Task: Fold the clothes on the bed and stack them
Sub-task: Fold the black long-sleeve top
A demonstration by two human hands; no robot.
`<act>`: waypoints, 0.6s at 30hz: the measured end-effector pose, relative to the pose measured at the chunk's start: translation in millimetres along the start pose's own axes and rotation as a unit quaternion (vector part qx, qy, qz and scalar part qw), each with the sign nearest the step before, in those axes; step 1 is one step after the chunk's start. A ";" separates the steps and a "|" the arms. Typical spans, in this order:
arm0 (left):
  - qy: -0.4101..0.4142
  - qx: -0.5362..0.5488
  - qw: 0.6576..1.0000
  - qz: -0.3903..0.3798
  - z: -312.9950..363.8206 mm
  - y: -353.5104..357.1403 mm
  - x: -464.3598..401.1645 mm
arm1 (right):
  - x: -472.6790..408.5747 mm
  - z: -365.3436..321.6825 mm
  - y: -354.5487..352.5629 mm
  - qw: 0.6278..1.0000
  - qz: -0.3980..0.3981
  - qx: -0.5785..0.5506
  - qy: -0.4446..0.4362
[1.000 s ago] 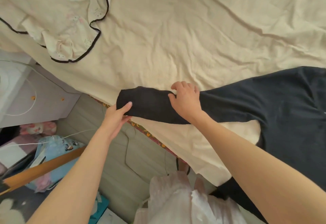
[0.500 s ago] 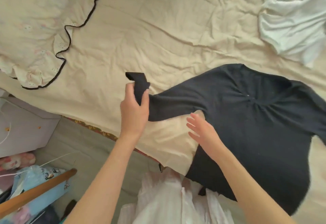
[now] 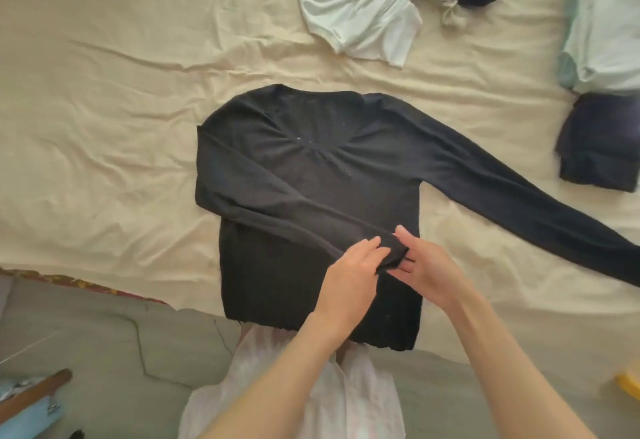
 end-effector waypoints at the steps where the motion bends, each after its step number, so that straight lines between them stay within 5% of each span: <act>1: 0.001 -0.007 1.000 0.002 8.1 11.7 4.2 | -2.1 2.9 -12.2 1.000 0.015 0.018 0.007; 5: -0.013 -0.027 1.000 0.001 25.3 34.7 16.3 | -5.0 8.1 -39.9 0.993 0.091 0.073 -0.006; 11: 0.033 -0.059 0.998 -0.009 39.6 51.0 21.4 | 11.2 24.9 -80.0 0.993 0.114 0.001 -0.034; 18: -0.062 -0.070 0.949 -0.302 24.2 107.9 33.1 | -10.8 50.3 -120.1 0.971 0.228 0.063 0.014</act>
Point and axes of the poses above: each hand's wrist, its own x-axis away from the middle knuckle, its own y-axis out of the palm, z = x × y, the point moved 5 cm from there along -x, towards the middle knuckle, and after that the axes turned 5 degrees about z, right-handed, at the moved point
